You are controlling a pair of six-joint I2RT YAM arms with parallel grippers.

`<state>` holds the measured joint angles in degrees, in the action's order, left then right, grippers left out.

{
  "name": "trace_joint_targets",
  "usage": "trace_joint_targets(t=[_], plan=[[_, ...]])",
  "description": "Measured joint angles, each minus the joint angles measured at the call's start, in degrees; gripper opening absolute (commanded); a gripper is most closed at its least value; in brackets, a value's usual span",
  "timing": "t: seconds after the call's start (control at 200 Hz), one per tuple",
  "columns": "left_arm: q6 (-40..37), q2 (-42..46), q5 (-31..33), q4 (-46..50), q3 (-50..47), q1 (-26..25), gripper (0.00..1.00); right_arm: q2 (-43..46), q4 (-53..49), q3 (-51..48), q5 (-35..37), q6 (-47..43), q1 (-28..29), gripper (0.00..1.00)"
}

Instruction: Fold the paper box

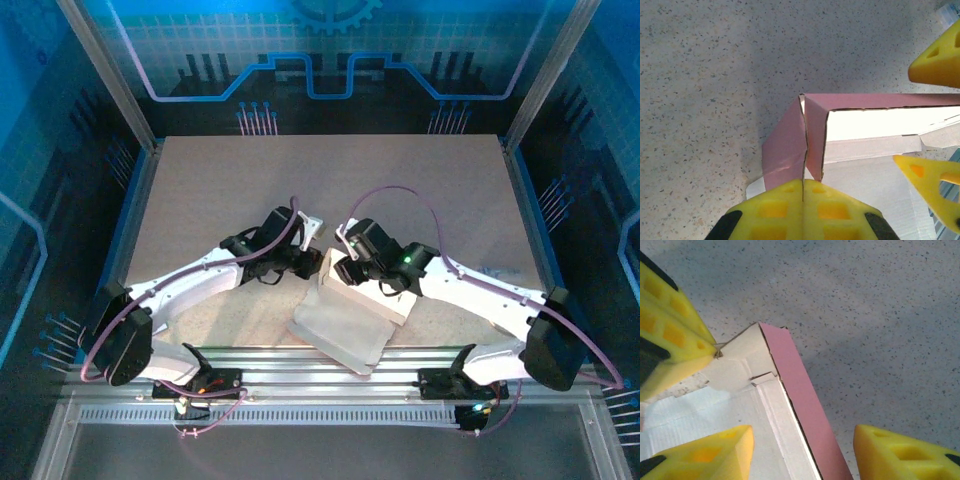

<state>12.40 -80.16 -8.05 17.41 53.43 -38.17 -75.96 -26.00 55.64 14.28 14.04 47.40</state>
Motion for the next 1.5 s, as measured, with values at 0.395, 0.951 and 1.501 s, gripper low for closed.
trace_joint_targets(t=[0.395, 0.951, 1.501], plan=[[1.27, 1.88, 2.25, -2.34, -2.75, -1.18, 0.06, 4.5, 5.25, 0.0, -18.49, 5.57, -13.99, 0.58], [2.69, 4.04, 3.8, -2.82, -5.2, -2.05, 0.06, -7.58, 19.76, -0.13, -30.25, 13.35, -16.83, 0.62], [2.73, 4.15, 4.24, -2.95, -5.44, -2.62, 0.06, -12.68, 27.34, -3.19, -31.3, 17.11, -15.8, 0.62]])
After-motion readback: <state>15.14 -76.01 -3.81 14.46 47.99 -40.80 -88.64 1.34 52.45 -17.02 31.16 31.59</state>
